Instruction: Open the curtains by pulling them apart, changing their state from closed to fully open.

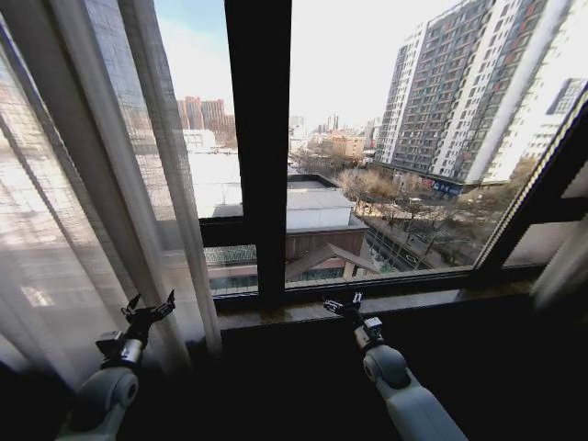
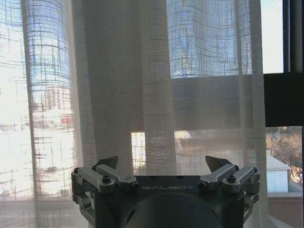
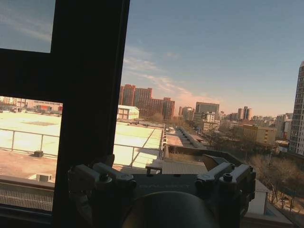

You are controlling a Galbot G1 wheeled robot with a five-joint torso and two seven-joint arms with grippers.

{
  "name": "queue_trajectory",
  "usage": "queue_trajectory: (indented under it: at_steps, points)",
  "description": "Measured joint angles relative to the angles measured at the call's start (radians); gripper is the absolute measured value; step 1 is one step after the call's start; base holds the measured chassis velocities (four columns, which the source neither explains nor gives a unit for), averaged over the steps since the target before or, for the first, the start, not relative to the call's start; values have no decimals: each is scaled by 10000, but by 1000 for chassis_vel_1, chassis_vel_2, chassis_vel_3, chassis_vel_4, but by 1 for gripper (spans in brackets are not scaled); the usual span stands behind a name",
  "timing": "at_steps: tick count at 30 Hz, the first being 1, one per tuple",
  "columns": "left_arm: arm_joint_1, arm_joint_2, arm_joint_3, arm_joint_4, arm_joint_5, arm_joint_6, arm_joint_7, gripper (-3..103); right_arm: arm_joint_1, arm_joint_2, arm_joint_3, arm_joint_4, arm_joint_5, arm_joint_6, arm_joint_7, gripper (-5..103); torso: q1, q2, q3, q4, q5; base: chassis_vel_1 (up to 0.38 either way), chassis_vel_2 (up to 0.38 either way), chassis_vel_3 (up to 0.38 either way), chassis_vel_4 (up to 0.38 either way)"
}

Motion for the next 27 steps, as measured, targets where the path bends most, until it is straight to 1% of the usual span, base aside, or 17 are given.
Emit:
queue_trajectory:
  at_steps: [1,3,6,7,9,10,12,15,19,27]
  points:
    - [0,0,0,0,0,0,0,100,0,0,0,0,0,0,0,100,0,0,0,0,0,0,0,0,0]
    - [-1,86,-8,181,83,-331,-23,100,1,1,-1,0,0,0,0,100,0,0,0,0,2,0,0,0,0]
    - [52,156,149,522,492,-1245,46,100,0,0,-2,0,0,0,0,100,0,0,0,-2,5,0,0,0,0]
    - [52,156,149,522,492,-1245,46,100,0,0,-2,0,0,0,0,100,0,0,0,-2,5,0,0,0,0]
    - [128,23,433,796,800,-1877,99,100,0,0,-2,0,0,0,0,100,0,0,0,-2,4,0,0,0,0]
    - [128,23,433,796,800,-1877,99,100,0,0,-2,0,0,0,0,100,0,0,0,-2,4,0,0,0,0]
    - [145,-224,619,898,934,-2036,124,100,0,0,-3,0,0,0,0,100,0,0,0,-1,2,0,0,0,0]
    - [-55,-391,861,1089,939,-2052,93,100,0,0,-3,0,0,0,0,100,0,0,0,-2,6,0,0,0,0]
    - [-258,-506,1027,1126,886,-2004,73,100,0,0,-2,0,0,0,0,100,1,-1,0,-3,4,0,0,0,0]
    - [-394,-527,1064,1371,839,-1954,68,100,0,0,-3,0,0,0,0,100,0,0,0,-1,4,0,0,0,0]
